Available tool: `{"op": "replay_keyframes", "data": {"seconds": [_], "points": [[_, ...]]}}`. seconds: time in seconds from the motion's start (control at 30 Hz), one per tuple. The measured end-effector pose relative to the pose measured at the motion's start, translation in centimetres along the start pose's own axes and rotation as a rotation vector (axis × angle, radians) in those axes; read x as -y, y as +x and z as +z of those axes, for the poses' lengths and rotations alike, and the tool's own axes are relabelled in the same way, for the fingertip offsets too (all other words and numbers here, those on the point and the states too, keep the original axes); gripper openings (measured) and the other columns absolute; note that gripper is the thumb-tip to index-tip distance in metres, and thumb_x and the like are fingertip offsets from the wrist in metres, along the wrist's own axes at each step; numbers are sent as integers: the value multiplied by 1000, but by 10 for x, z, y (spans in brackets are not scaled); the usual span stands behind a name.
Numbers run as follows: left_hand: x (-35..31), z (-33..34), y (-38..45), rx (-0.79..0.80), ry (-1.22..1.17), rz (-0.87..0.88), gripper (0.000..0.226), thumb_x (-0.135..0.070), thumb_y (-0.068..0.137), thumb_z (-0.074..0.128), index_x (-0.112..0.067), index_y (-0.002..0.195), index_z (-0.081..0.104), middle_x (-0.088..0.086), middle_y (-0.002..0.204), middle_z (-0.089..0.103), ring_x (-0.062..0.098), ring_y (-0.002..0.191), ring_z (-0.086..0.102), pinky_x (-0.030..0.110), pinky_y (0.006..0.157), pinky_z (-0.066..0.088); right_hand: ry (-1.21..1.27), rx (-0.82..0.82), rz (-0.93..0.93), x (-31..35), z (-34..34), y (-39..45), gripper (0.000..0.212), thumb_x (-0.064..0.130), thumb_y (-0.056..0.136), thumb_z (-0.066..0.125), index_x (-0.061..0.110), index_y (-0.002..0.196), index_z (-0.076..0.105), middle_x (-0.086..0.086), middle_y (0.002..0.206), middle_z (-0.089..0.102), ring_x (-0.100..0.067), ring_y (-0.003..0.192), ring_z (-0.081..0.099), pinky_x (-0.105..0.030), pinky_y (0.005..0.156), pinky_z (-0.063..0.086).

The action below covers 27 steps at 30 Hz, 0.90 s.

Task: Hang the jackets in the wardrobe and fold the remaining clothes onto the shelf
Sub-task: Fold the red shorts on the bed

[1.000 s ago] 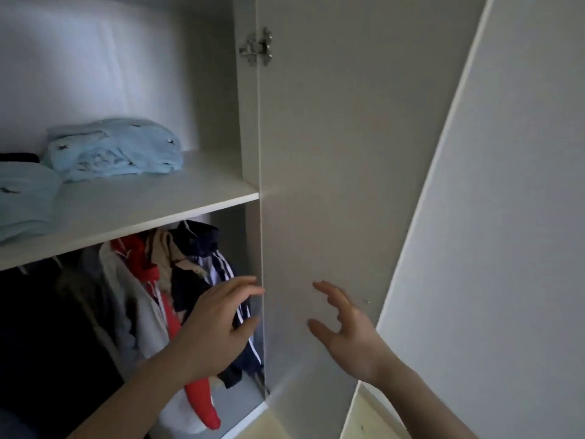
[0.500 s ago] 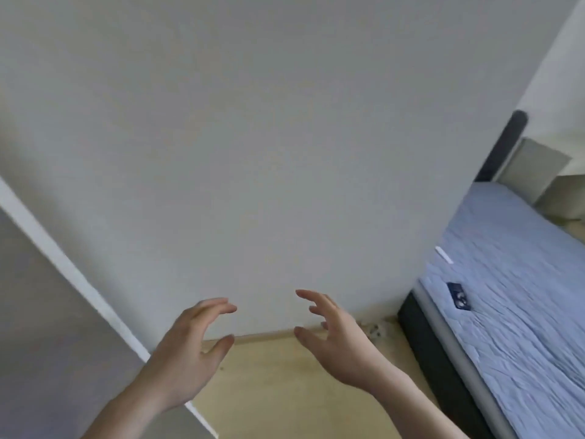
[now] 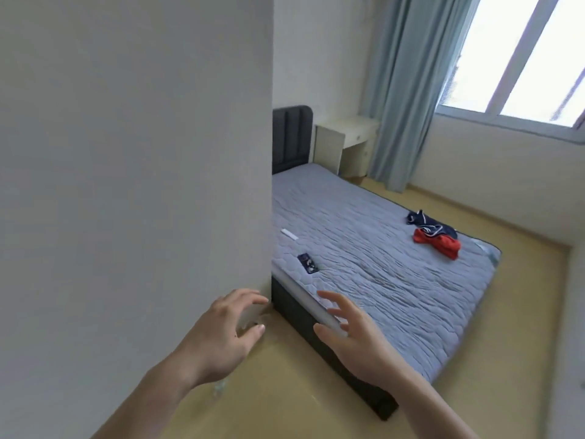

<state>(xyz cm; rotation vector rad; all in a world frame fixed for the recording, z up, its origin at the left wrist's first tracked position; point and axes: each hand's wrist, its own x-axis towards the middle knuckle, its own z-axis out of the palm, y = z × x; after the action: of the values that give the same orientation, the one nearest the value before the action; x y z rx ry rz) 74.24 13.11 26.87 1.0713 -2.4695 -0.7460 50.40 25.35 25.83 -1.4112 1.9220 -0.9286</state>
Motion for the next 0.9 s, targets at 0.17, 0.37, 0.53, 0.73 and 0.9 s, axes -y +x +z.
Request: {"op": "replay_keyframes", "data": {"seconds": [0.17, 0.37, 0.53, 0.73, 0.9], "points": [[-74, 65, 84, 54, -23, 113, 40, -36, 94, 66, -41, 132, 56, -31, 137, 47, -8, 128, 42, 2, 94, 33, -20, -72, 50, -73, -98, 6, 48, 44, 96, 63, 56, 138, 41, 29, 141, 43, 6, 129, 45, -31, 112, 41], [-144, 139, 162, 80, -55, 167, 39, -42, 92, 65, -44, 130, 56, -36, 141, 41, -13, 133, 35, 8, 92, 43, -16, -116, 85, -150, -207, 22, 47, 45, 95, 64, 58, 135, 41, 30, 141, 42, 7, 126, 46, -30, 109, 43], [-186, 186, 219, 156, -48, 191, 38, -43, 93, 65, -45, 130, 56, -36, 142, 38, -15, 132, 35, 12, 96, 39, 0, -176, 111, -202, -280, 35, 47, 43, 95, 66, 57, 134, 43, 31, 138, 44, 10, 124, 47, -25, 104, 43], [-224, 233, 314, 235, -26, 220, 39, -42, 94, 66, -42, 132, 56, -32, 142, 40, -9, 134, 37, 11, 110, 26, 17, -255, 176, -264, -347, 64, 48, 43, 93, 67, 57, 133, 44, 34, 136, 44, 8, 124, 48, -23, 101, 43], [-266, 285, 397, 319, -47, 301, 39, -38, 95, 66, -41, 132, 55, -27, 140, 44, -3, 132, 42, 14, 109, 29, 16, -373, 258, -311, -401, 78, 49, 43, 92, 69, 54, 134, 47, 33, 137, 45, 6, 124, 50, -17, 97, 44]]}}
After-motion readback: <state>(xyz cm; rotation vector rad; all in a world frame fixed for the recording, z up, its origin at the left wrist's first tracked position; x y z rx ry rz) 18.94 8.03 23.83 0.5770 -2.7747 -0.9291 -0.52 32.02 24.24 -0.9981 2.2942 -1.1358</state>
